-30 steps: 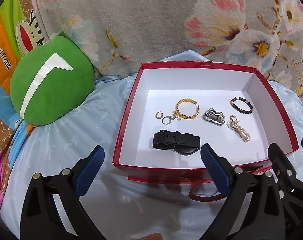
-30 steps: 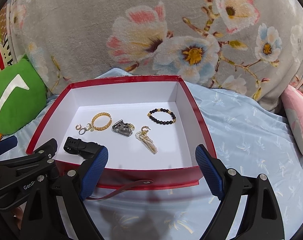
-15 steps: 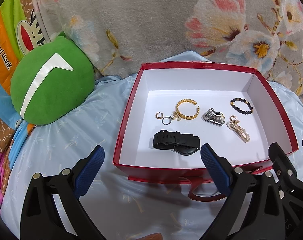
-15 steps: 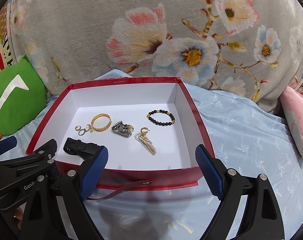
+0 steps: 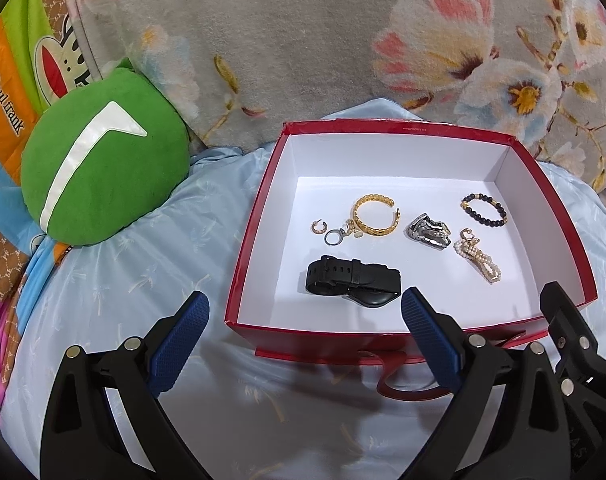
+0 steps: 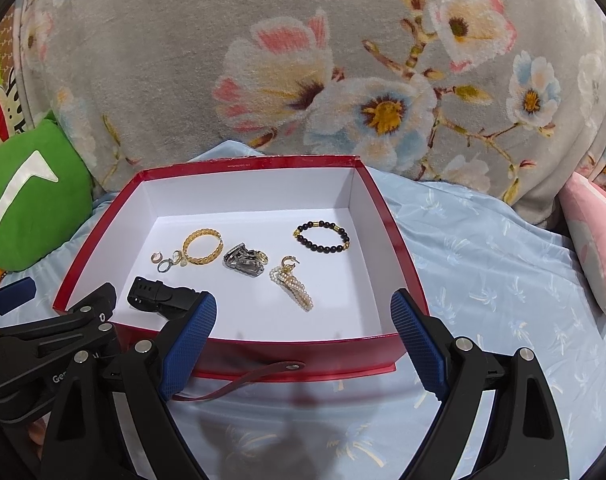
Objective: Organize jewelry
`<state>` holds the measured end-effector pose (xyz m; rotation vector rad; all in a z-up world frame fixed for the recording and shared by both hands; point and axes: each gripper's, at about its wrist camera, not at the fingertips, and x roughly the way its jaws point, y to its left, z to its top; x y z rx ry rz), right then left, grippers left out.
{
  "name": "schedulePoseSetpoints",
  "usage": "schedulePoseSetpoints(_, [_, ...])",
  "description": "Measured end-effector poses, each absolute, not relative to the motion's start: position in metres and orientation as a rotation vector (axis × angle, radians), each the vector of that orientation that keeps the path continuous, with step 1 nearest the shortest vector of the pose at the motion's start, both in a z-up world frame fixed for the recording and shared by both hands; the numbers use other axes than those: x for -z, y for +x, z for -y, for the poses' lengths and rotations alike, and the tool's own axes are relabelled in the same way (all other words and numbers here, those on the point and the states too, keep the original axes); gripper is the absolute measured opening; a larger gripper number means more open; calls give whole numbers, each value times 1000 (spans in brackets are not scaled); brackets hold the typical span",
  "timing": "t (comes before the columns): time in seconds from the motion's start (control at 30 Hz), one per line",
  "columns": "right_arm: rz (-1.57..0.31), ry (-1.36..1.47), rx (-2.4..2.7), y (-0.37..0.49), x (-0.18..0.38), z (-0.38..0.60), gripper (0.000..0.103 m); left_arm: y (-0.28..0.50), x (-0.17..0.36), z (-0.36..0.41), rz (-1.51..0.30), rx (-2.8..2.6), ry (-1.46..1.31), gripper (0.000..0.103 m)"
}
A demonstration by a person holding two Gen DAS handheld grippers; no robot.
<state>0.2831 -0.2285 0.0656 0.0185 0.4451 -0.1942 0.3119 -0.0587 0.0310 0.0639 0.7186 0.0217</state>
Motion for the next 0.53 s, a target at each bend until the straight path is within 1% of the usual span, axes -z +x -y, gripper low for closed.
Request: schedulePoseSetpoints(0.53, [-437, 27, 205, 280, -64, 229, 87, 311, -33, 64, -703, -14, 77, 94])
